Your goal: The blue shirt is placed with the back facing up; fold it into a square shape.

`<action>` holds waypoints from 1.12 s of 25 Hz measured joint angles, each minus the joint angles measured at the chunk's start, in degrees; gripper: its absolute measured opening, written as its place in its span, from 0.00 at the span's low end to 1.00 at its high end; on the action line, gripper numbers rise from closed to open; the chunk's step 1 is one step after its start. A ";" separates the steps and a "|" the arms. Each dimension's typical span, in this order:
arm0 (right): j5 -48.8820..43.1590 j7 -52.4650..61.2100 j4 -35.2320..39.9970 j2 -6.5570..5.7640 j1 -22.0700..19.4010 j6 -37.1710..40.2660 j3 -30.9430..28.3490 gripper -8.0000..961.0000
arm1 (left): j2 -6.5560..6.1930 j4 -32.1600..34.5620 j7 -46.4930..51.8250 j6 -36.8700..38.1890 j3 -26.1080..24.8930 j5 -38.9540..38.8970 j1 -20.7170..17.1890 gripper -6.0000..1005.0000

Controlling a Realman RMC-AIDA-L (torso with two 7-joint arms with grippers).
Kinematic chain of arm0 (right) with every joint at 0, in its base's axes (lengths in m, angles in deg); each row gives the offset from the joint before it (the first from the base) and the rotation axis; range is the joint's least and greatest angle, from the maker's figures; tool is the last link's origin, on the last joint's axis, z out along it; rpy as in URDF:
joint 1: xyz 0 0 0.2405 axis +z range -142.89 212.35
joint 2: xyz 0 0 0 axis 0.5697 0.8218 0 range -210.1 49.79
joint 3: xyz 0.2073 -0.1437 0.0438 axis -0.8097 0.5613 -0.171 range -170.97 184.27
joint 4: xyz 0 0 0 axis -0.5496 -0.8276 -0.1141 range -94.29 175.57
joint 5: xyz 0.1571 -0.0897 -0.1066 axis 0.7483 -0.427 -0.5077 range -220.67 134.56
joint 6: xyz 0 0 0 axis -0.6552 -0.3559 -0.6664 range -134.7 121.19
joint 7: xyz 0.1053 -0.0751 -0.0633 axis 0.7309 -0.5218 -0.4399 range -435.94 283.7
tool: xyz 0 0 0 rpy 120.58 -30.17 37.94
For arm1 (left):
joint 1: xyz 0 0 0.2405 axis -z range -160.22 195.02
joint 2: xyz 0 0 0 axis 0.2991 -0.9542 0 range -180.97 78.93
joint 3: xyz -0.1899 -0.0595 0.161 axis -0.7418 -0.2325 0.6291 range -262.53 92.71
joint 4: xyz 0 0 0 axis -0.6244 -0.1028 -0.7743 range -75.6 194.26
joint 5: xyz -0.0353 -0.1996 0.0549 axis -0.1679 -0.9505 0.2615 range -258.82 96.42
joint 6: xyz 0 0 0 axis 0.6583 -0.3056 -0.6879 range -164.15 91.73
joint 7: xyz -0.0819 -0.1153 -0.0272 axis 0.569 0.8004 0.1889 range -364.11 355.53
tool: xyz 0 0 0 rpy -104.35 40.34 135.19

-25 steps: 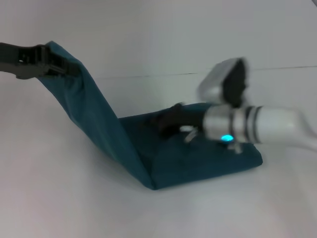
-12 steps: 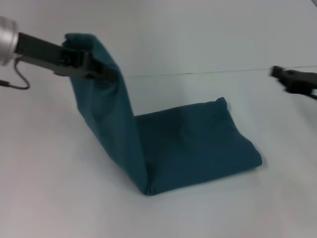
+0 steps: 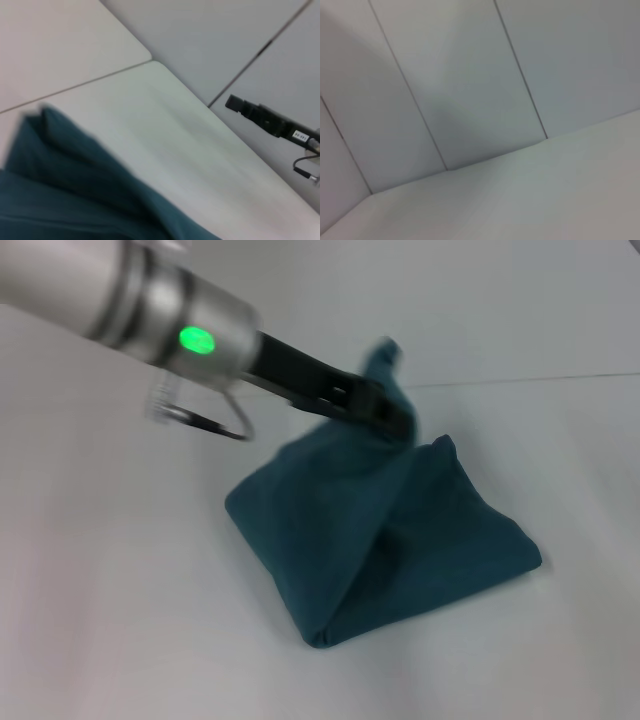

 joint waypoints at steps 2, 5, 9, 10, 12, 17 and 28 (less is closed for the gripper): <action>0.00 0.01 0.04 -0.03 -0.12 0.10 -0.57 0.01 | 2.19 -2.06 1.29 -8.27 6.75 -1.77 0.16 0.18; 0.00 0.06 -0.04 -0.04 -0.06 0.02 -0.80 0.01 | 2.29 -8.89 3.68 -18.46 18.06 -7.92 0.71 0.18; -0.17 0.11 -0.28 -0.06 0.49 -0.28 -0.46 0.02 | 2.39 -13.55 3.71 -23.39 24.96 -12.82 1.36 0.18; -0.21 0.11 -0.28 -0.06 0.60 -0.30 -0.32 0.02 | 2.43 -14.01 3.72 -24.21 26.62 -14.30 1.24 0.18; -0.25 0.12 -0.12 -0.06 0.73 -0.33 -0.33 0.02 | 2.43 -14.47 3.87 -25.33 29.34 -17.86 0.65 0.19; -0.25 0.14 0.13 -0.13 0.99 -0.38 -0.42 0.03 | 2.26 -14.78 3.67 -24.23 29.74 -21.62 0.35 0.28; -5.51 0.82 2.46 -0.47 1.46 2.58 -0.28 0.04 | 1.51 -7.65 -2.47 -22.22 24.99 -21.67 -7.48 0.58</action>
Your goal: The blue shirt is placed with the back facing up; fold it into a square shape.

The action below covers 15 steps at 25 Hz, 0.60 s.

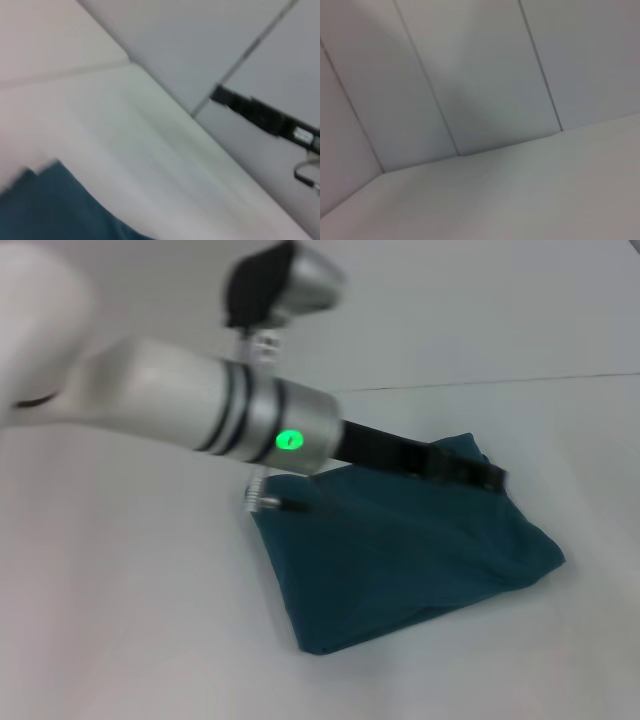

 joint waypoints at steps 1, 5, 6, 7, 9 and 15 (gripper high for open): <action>0.00 0.00 0.00 0.00 0.00 0.00 0.00 0.04 | -0.20 1.20 -1.73 0.69 -1.61 0.07 -1.90 0.61; -5.56 5.46 6.08 -0.05 0.07 4.48 0.00 0.05 | -1.40 3.18 -7.44 3.08 -6.90 0.12 -7.35 0.73; -7.87 8.18 8.75 -0.04 0.29 6.11 0.01 0.05 | -1.90 3.35 -10.83 4.63 -9.43 0.13 -9.58 0.78; -11.69 12.91 13.20 -0.04 0.87 8.76 0.01 0.05 | -2.43 3.52 -15.80 6.87 -13.02 0.06 -12.60 0.82; -14.10 15.95 16.03 -0.03 1.35 10.67 0.04 0.05 | -2.62 3.59 -20.50 9.10 -16.22 -0.06 -15.11 0.88; -33.76 36.84 31.26 -0.49 8.12 22.64 2.12 0.20 | -2.73 3.65 -33.94 17.87 -28.47 0.14 -22.74 0.93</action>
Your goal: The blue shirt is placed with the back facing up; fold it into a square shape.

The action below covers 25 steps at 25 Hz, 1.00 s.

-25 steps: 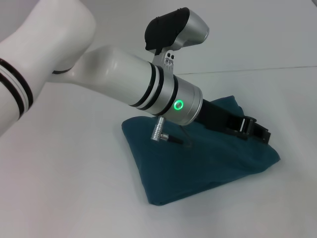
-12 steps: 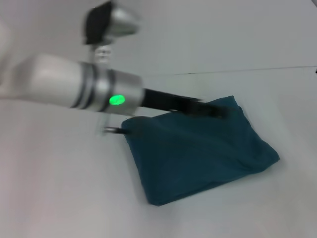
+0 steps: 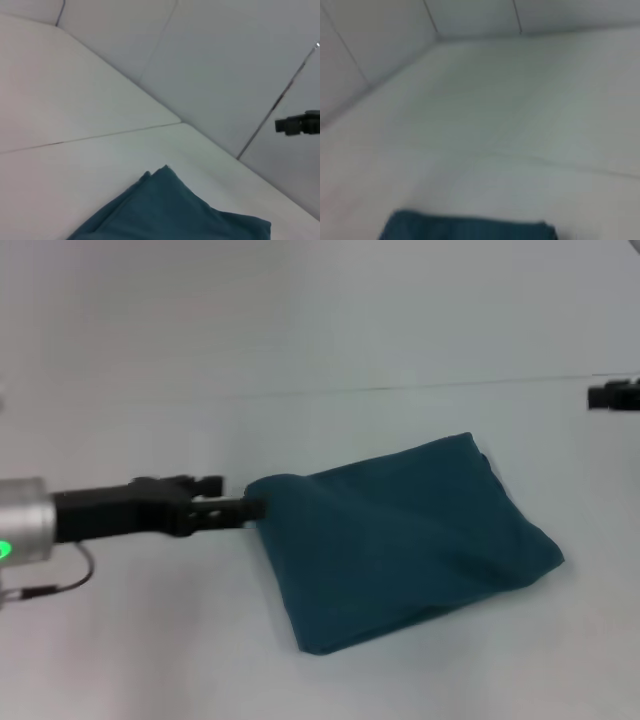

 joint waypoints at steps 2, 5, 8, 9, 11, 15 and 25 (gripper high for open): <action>-8.27 3.94 1.43 0.05 3.81 2.72 1.34 0.28 | -0.05 -0.01 -1.76 1.59 -2.24 0.12 -1.54 0.93; -20.85 7.93 0.68 1.02 9.46 4.78 3.48 0.50 | -0.17 0.05 -3.57 3.89 -4.39 0.48 -3.18 0.92; -27.85 10.64 -1.76 2.20 12.95 3.80 6.13 0.55 | -0.24 0.18 -4.37 5.19 -5.32 2.21 -3.87 0.92; -28.79 11.62 -2.68 2.53 13.60 3.23 7.20 0.56 | -0.25 0.20 -4.52 5.40 -5.52 3.15 -3.92 0.92; -29.36 13.19 -4.36 2.86 14.28 1.94 9.34 0.59 | -0.22 0.13 -4.74 5.50 -5.57 4.49 -4.02 0.92; -29.50 15.07 -8.55 3.23 14.67 -0.73 11.87 0.66 | 0.13 -0.07 -6.08 6.21 -5.16 5.49 -4.12 0.92; -30.21 16.69 -16.45 3.32 13.66 -5.82 13.41 0.67 | 0.14 0.11 -7.23 7.46 -5.41 5.62 -4.18 0.92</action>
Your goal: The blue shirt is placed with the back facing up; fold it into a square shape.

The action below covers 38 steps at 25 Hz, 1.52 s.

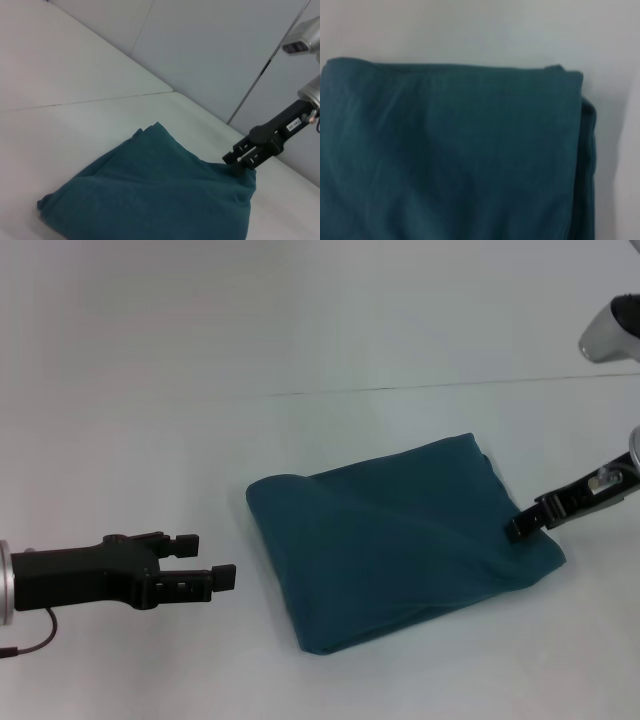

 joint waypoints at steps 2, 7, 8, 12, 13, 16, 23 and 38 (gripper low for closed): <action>-0.06 0.09 -1.11 0.05 -0.11 -0.68 -0.07 0.67 | -0.05 0.01 -0.01 0.00 0.05 0.02 -0.01 0.92; 0.13 0.17 -1.77 0.11 -0.64 -1.60 -0.11 0.67 | -0.11 0.08 -0.03 -0.03 0.04 0.29 0.14 0.92; 0.18 0.17 -1.77 0.11 -0.76 -1.78 -0.12 0.64 | -0.11 0.08 -0.04 -0.10 0.02 0.33 0.14 0.92; 0.47 -0.20 -1.79 0.13 -1.02 -2.10 -1.11 0.52 | -0.11 0.08 -0.05 -0.42 0.17 0.53 0.13 0.92; 0.66 -0.32 -1.79 0.13 -1.05 -2.12 -1.40 0.49 | -0.08 0.08 -0.05 -0.46 0.21 0.59 0.13 0.92; 1.59 -0.51 -1.81 -0.04 -1.27 -2.15 -1.96 0.38 | -0.06 0.07 -0.07 -0.49 0.21 0.62 0.13 0.92; 2.52 -0.55 -1.85 -0.49 -2.15 -2.15 -2.68 0.08 | 0.04 0.06 -0.08 -0.60 0.21 0.62 0.13 0.92; 5.64 -0.84 -1.84 -0.88 -4.53 -3.82 -5.24 0.05 | 0.05 -0.21 -0.08 -0.60 0.20 0.61 0.04 0.92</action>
